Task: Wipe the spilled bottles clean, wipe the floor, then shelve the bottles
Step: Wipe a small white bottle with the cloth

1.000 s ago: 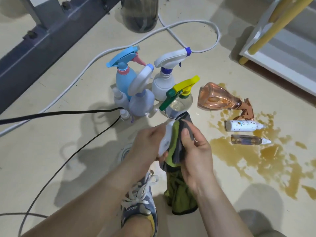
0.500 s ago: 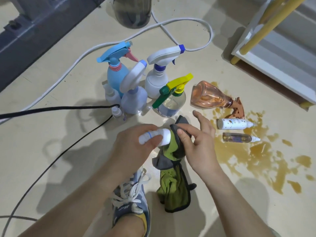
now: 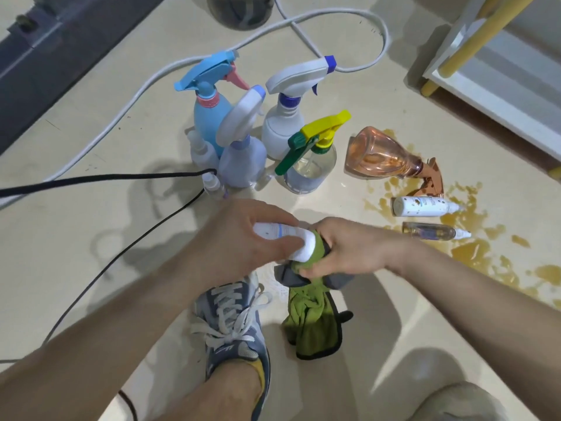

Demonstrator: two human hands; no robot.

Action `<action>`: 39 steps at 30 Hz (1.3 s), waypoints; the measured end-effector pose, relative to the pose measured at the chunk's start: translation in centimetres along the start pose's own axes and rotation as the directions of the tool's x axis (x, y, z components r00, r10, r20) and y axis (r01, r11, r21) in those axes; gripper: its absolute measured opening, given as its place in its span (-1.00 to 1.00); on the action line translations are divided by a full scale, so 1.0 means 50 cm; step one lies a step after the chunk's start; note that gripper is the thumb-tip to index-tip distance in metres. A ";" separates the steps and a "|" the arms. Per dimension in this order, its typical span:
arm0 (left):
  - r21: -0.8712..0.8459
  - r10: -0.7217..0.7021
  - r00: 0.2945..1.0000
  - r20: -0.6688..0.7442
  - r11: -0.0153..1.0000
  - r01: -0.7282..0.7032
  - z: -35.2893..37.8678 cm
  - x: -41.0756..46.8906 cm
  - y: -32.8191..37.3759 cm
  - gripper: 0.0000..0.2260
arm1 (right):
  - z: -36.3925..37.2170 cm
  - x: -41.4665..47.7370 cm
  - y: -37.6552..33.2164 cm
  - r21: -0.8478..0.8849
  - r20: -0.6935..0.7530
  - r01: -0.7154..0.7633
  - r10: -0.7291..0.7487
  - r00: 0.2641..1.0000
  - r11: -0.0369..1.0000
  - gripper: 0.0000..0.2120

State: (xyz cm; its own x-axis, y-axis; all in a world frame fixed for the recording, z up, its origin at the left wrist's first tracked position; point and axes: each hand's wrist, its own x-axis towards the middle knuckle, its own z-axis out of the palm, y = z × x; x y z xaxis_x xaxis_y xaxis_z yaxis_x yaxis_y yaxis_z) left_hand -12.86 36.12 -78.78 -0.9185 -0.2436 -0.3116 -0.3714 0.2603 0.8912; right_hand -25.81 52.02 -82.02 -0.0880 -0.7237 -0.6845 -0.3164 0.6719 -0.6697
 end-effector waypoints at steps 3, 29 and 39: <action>0.214 0.259 0.963 0.076 0.939 -0.270 0.007 -0.002 -0.011 -0.81 | -0.036 -0.015 -0.008 0.204 0.355 -0.105 0.027 0.935 0.973 -0.81; -0.128 -0.303 0.901 0.311 0.926 0.356 0.016 -0.015 -0.026 -0.68 | 0.027 -0.026 0.007 -0.542 -0.617 -0.143 -0.276 0.737 0.828 -0.67; -0.465 -0.356 0.849 0.391 0.720 0.516 0.028 -0.029 -0.010 -0.53 | 0.054 0.003 -0.013 0.228 -0.859 -0.038 0.219 0.463 0.973 -0.83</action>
State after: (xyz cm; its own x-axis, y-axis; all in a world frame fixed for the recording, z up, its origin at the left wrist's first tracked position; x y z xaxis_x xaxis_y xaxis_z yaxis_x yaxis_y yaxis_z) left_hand -11.54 37.63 -79.24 -0.7004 0.0656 -0.7107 -0.6779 -0.3727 0.6336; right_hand -23.05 51.88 -82.47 -0.9212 -0.3232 -0.2167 -0.0891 0.7173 -0.6910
